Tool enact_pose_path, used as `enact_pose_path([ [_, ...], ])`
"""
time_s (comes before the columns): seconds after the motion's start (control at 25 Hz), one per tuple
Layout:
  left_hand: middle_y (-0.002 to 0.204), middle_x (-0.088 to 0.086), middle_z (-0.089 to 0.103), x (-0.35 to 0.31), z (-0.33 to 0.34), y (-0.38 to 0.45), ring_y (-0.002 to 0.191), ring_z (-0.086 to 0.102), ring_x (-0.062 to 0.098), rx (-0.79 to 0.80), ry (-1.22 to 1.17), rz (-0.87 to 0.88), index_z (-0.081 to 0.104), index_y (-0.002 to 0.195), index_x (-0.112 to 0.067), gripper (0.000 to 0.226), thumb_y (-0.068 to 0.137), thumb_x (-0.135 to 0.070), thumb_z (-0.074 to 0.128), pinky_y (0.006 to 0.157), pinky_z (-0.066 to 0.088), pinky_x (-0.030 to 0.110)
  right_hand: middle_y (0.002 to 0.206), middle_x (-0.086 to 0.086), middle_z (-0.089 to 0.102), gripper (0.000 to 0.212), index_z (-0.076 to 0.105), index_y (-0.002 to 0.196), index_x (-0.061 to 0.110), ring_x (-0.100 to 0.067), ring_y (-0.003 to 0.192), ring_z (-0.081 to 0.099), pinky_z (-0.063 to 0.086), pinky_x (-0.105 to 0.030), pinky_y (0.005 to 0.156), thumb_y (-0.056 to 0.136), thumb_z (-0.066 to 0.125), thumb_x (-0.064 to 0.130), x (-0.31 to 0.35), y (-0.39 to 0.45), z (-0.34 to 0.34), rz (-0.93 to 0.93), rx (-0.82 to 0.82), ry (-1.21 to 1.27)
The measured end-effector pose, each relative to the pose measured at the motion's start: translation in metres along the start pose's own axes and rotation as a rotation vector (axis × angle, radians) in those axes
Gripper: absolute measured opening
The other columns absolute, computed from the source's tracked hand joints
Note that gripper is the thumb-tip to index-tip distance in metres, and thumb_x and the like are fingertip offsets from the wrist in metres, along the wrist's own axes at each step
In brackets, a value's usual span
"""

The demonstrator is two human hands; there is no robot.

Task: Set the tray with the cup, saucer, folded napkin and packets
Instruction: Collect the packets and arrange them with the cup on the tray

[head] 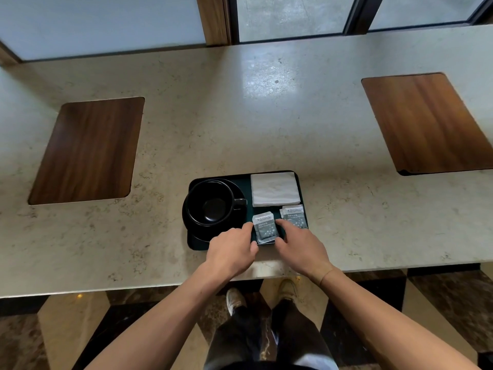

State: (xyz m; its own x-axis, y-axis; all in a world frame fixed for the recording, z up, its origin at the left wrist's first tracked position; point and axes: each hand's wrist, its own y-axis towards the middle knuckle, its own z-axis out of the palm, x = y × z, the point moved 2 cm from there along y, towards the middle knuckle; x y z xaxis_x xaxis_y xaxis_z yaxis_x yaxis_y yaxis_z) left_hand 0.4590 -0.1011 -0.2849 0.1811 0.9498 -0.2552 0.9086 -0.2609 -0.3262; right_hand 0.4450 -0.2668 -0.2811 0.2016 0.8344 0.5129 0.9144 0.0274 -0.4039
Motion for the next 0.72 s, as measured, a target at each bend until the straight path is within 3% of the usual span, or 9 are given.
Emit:
enact_pose_path([
  [0.12, 0.099, 0.003, 0.069, 0.000, -0.002, 0.004, 0.087, 0.065, 0.030, 0.001, 0.017, -0.009, 0.043, 0.128, -0.024, 0.040, 0.091, -0.040, 0.041, 0.061, 0.039, 0.036, 0.107, -0.003, 0.071, 0.040, 0.048, 0.133, 0.029, -0.027, 0.092, 0.065, 0.053, -0.038, 0.072, 0.093, 0.042, 0.034, 0.000, -0.004, -0.002, -0.052, -0.036, -0.139],
  [0.48, 0.096, 0.003, 0.068, -0.002, -0.004, 0.004, 0.084, 0.065, 0.031, -0.011, 0.028, 0.029, 0.041, 0.127, -0.022, 0.039, 0.093, -0.039, 0.040, 0.060, 0.040, 0.037, 0.095, 0.002, 0.071, 0.028, 0.055, 0.117, 0.027, -0.023, 0.080, 0.066, 0.042, -0.031, 0.056, 0.094, 0.041, 0.034, -0.001, -0.006, -0.003, -0.139, -0.108, -0.328],
  [0.64, 0.097, -0.002, 0.065, -0.004, -0.013, 0.000, 0.083, 0.066, 0.027, -0.166, -0.023, 0.069, 0.052, 0.119, -0.023, 0.032, 0.094, -0.041, 0.042, 0.059, 0.042, 0.035, 0.102, 0.004, 0.069, 0.027, 0.063, 0.115, 0.026, -0.019, 0.086, 0.064, 0.048, -0.030, 0.058, 0.092, 0.050, 0.032, -0.007, -0.005, -0.016, -0.193, -0.284, -0.335],
  [0.72, 0.102, -0.004, 0.062, -0.009, -0.018, 0.003, 0.087, 0.064, 0.021, -0.218, -0.049, 0.143, 0.056, 0.121, -0.023, 0.033, 0.095, -0.042, 0.047, 0.059, 0.044, 0.033, 0.109, 0.000, 0.065, 0.028, 0.065, 0.113, 0.025, -0.020, 0.096, 0.056, 0.047, -0.033, 0.066, 0.087, 0.059, 0.033, -0.018, 0.001, -0.030, -0.184, -0.362, -0.357],
])
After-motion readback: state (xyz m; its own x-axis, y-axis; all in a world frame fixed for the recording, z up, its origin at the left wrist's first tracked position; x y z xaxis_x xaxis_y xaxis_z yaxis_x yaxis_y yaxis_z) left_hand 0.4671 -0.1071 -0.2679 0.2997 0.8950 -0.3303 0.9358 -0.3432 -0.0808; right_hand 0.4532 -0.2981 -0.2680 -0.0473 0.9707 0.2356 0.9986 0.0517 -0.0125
